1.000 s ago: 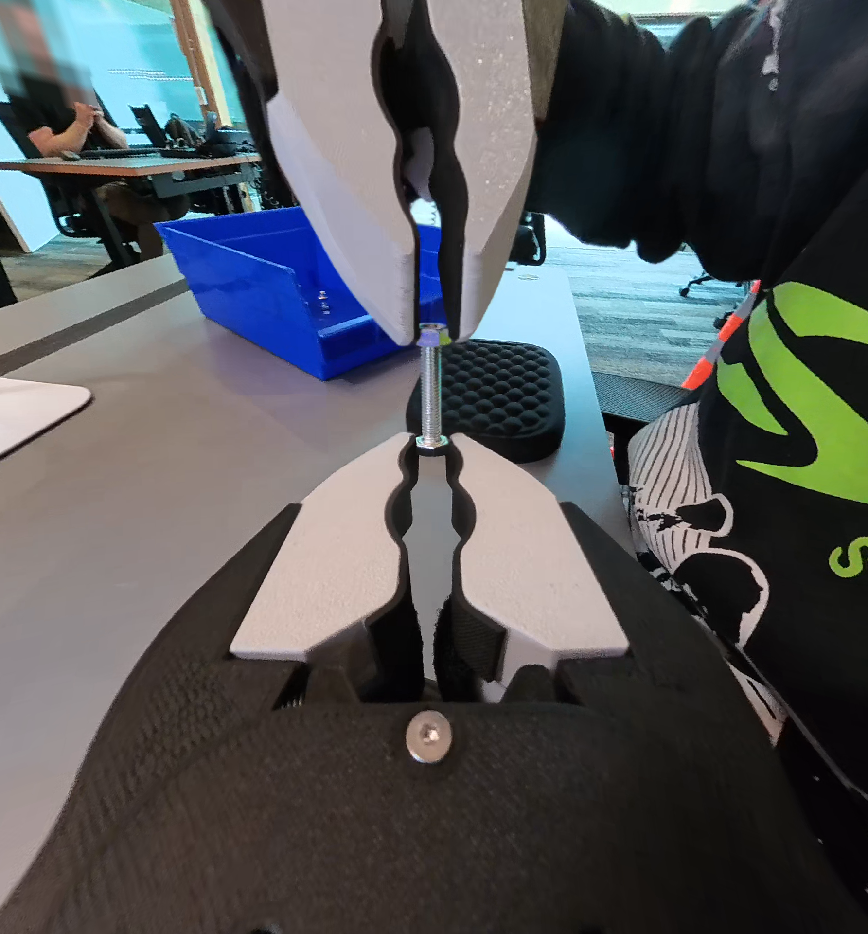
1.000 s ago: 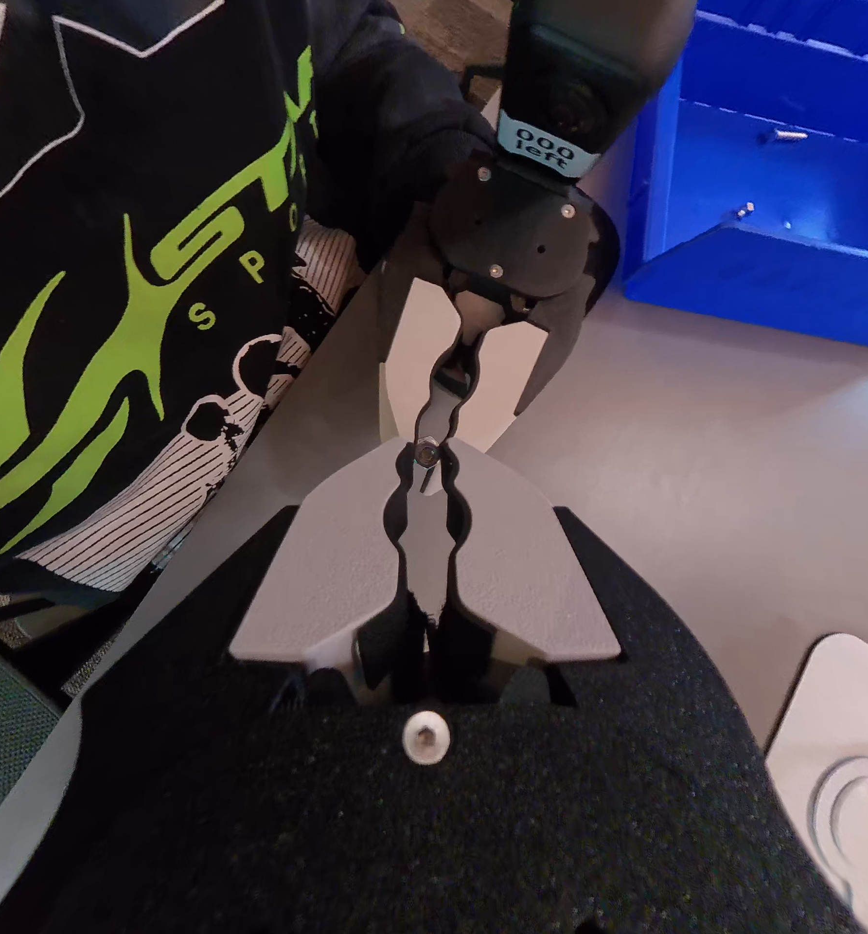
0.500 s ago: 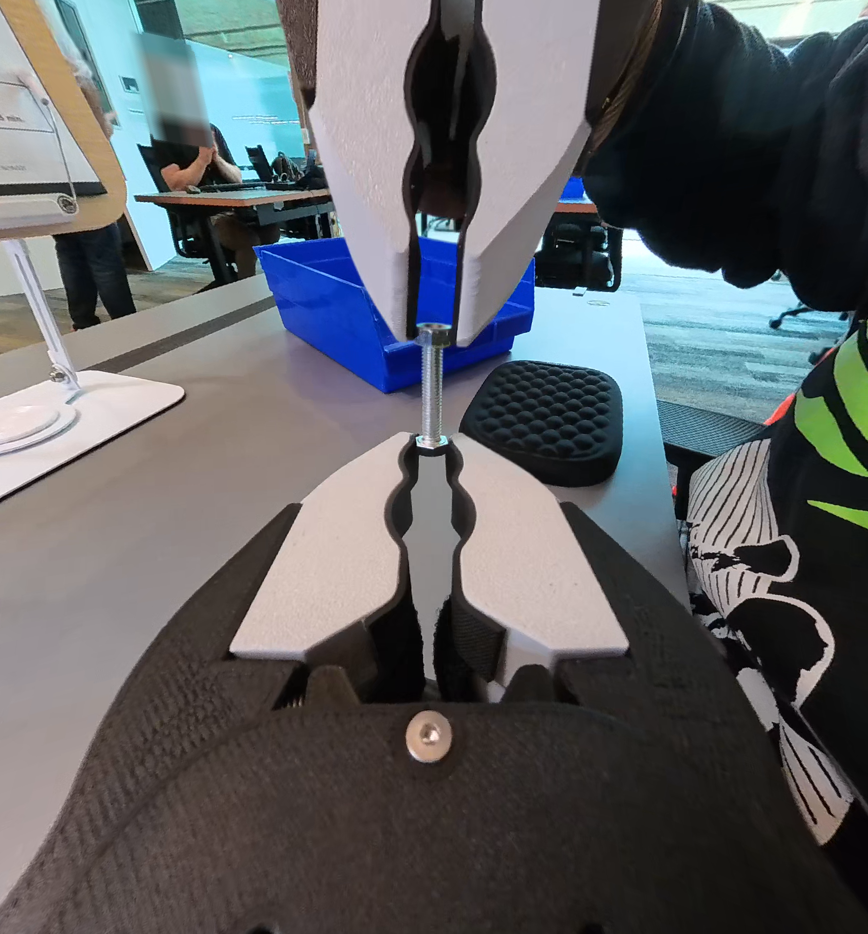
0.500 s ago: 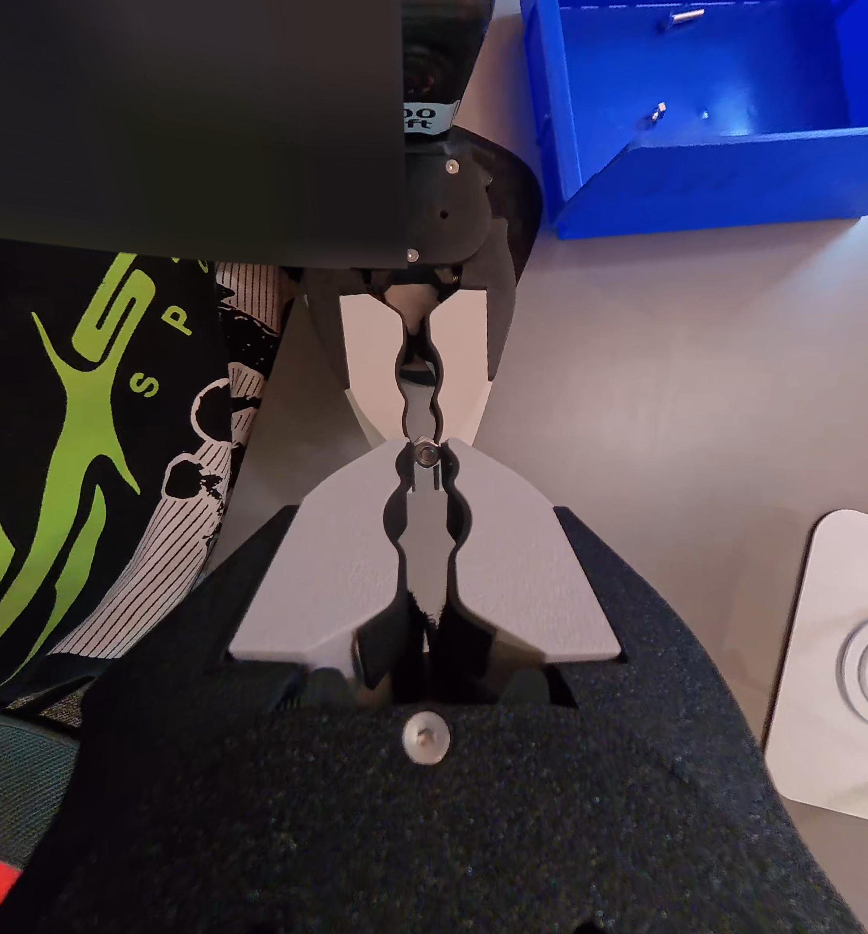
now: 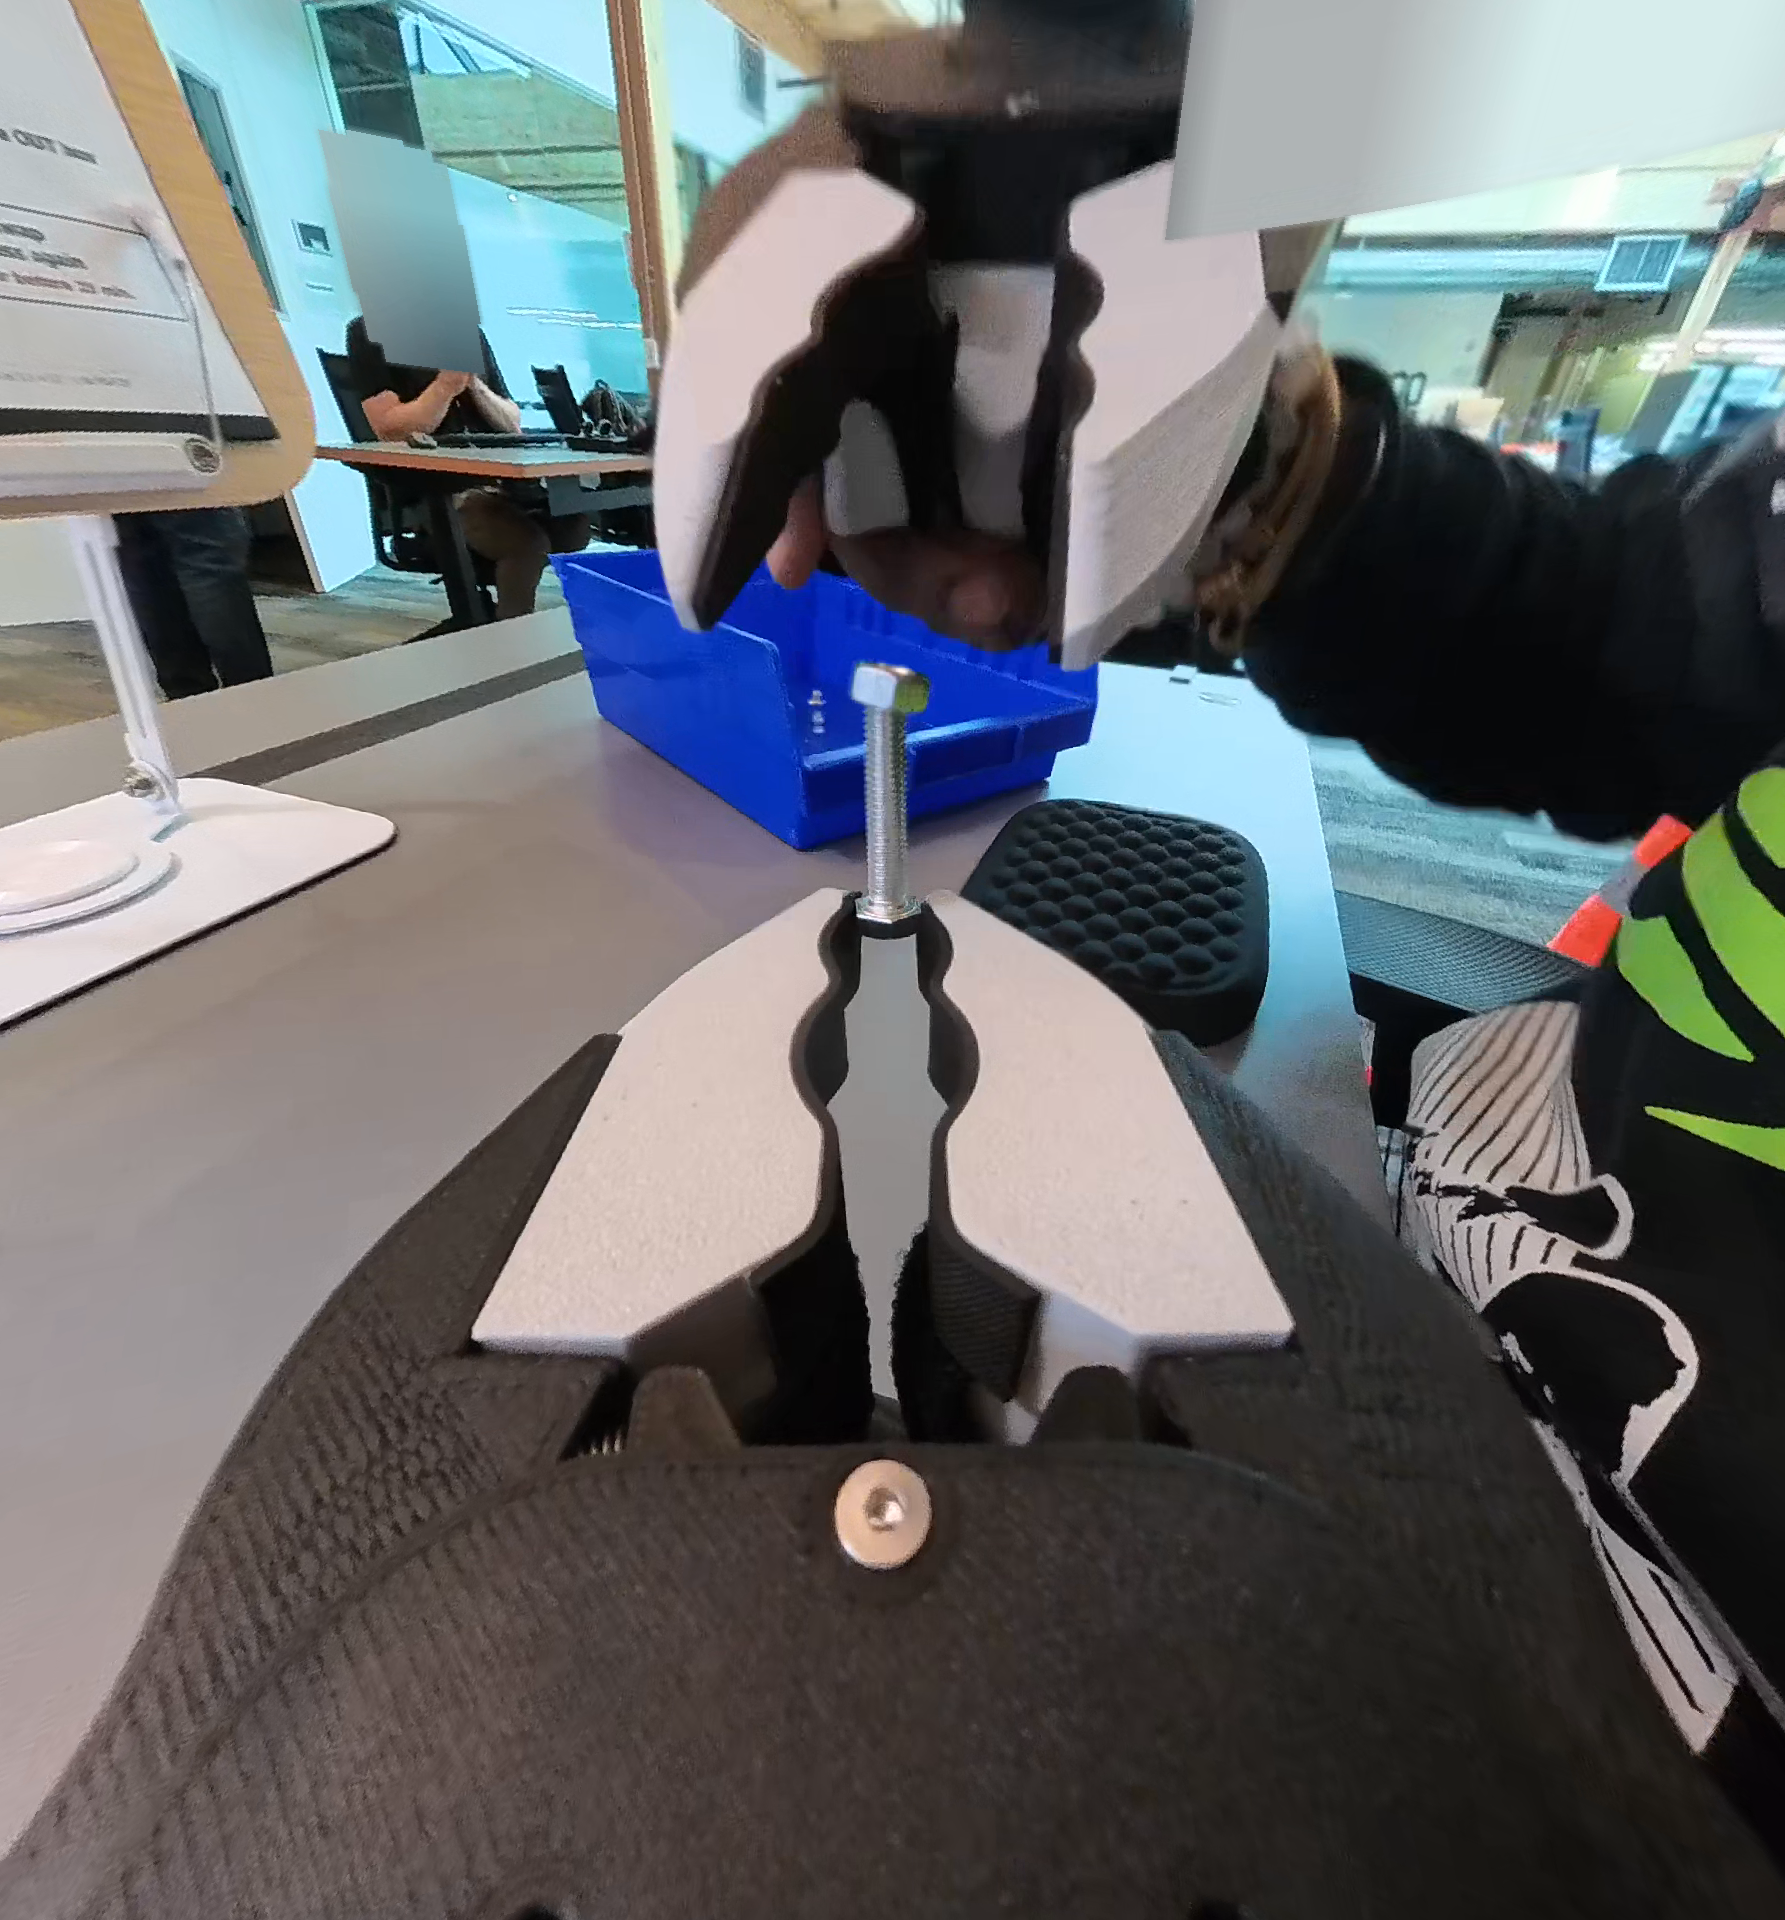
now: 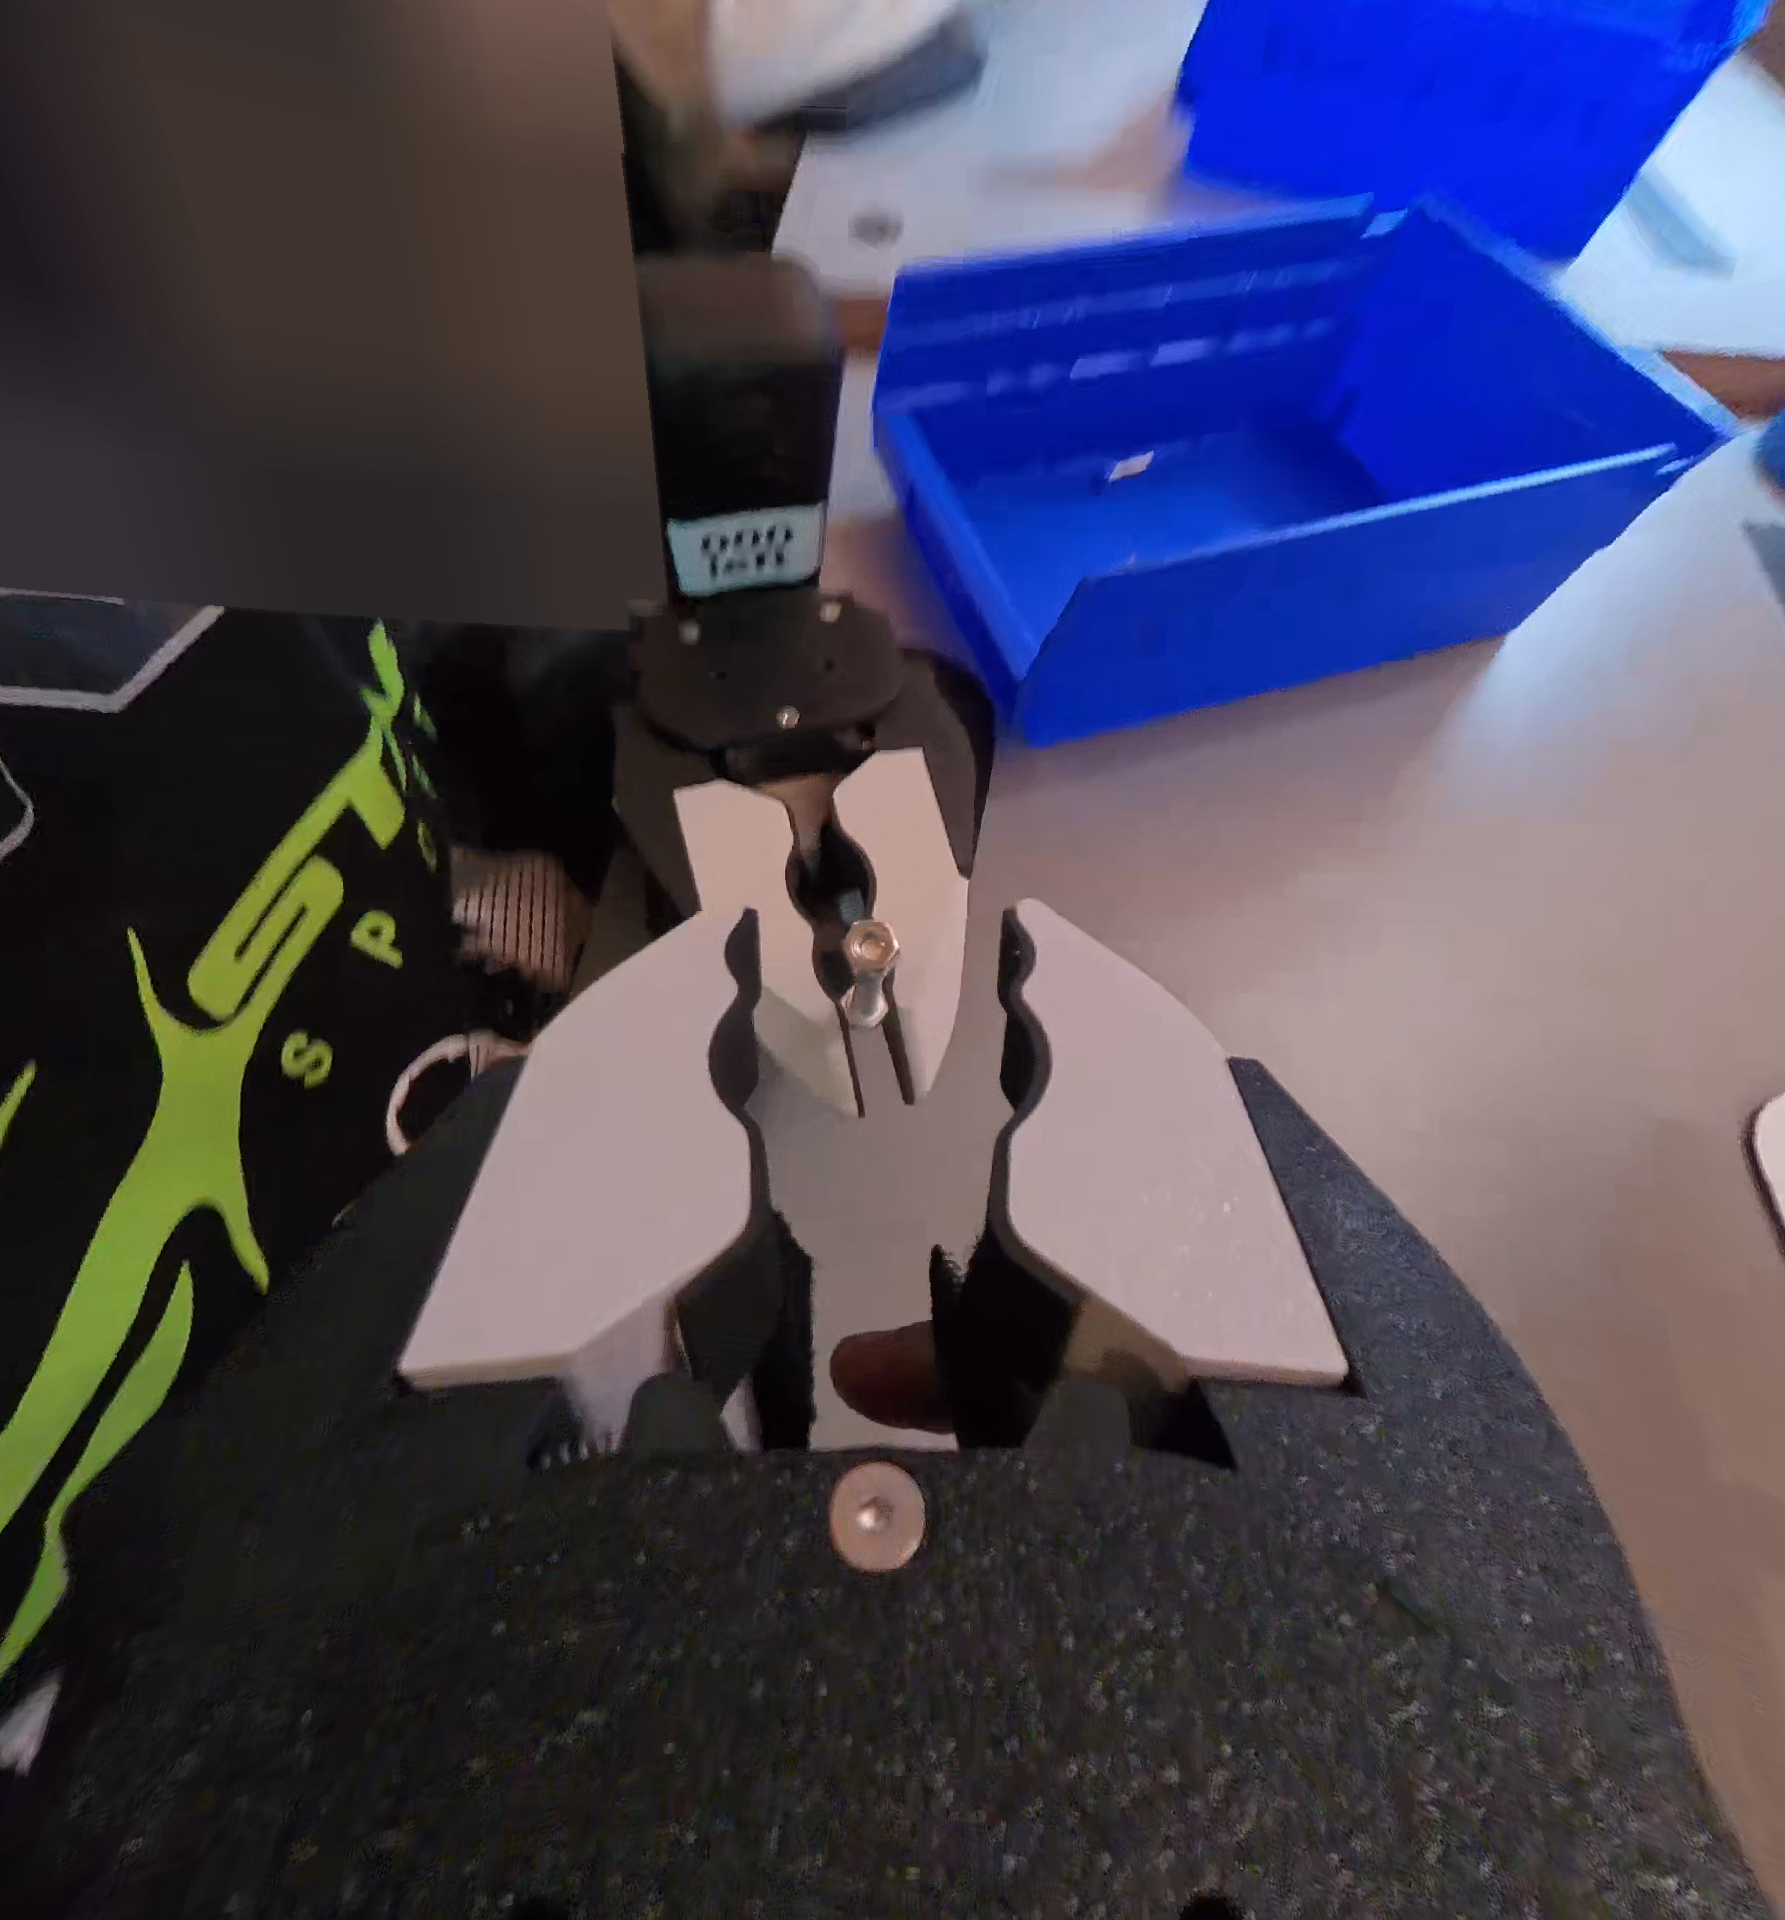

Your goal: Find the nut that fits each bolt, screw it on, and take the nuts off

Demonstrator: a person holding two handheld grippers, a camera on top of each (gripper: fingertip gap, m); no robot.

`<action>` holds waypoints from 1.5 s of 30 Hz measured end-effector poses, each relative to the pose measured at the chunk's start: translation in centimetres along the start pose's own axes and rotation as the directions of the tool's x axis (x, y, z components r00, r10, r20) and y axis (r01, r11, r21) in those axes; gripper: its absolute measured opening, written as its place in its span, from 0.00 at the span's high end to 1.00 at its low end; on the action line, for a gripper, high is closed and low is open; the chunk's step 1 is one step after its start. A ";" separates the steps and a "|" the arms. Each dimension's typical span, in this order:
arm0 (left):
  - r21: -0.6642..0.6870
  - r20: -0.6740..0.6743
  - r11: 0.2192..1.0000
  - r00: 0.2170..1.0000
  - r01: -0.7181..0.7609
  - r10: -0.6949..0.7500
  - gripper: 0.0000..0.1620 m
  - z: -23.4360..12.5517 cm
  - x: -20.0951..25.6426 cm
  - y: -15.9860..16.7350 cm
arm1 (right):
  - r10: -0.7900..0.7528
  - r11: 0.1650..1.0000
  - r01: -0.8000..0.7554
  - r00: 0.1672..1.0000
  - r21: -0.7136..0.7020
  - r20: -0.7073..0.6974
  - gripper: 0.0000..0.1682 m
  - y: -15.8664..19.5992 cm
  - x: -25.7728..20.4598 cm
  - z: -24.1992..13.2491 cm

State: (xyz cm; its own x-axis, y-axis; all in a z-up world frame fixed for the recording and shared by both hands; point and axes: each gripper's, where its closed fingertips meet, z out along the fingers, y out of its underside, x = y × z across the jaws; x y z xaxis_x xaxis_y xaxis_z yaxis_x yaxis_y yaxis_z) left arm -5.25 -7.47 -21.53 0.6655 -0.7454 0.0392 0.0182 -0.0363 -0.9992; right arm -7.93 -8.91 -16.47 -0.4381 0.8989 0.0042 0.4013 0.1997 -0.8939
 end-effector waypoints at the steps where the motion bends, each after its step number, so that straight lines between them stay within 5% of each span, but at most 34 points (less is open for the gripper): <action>1: 0.008 0.005 1.000 1.000 0.005 -0.005 0.94 -0.1 -0.1 -0.1 | 0.033 0.996 -0.031 0.999 0.085 -0.020 0.73 -0.2 0.2 -0.1; 5: 0.020 0.017 0.999 0.999 0.027 -0.027 0.94 -0.2 -0.5 -0.2 | 0.184 0.903 -0.152 0.982 0.403 -0.042 0.66 -0.6 -0.1 -0.3; 11: 0.025 0.031 0.999 0.999 0.038 -0.039 0.94 -0.2 -0.7 -0.3 | 0.244 0.842 -0.164 0.965 0.514 -0.093 0.66 -0.4 -0.3 0.3; 23: 0.020 0.042 0.998 0.997 0.059 -0.059 0.94 -0.2 -1.1 -0.2 | 0.075 0.889 0.041 0.969 0.456 -0.233 0.72 -0.9 -1.1 0.4; 45: 0.012 0.040 0.999 0.998 0.049 -0.049 0.94 -0.1 -0.9 -0.1 | 0.046 0.914 0.049 0.974 0.402 -0.223 0.72 -0.5 -1.3 0.7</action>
State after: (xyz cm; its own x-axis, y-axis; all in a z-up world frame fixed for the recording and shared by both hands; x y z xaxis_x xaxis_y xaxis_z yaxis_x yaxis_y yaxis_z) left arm -5.92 -6.83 -21.51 0.6930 -0.7156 0.0881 0.0601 -0.0645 -0.9961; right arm -8.16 -10.48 -16.32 -0.2288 0.9714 0.0630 0.0217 0.0698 -0.9973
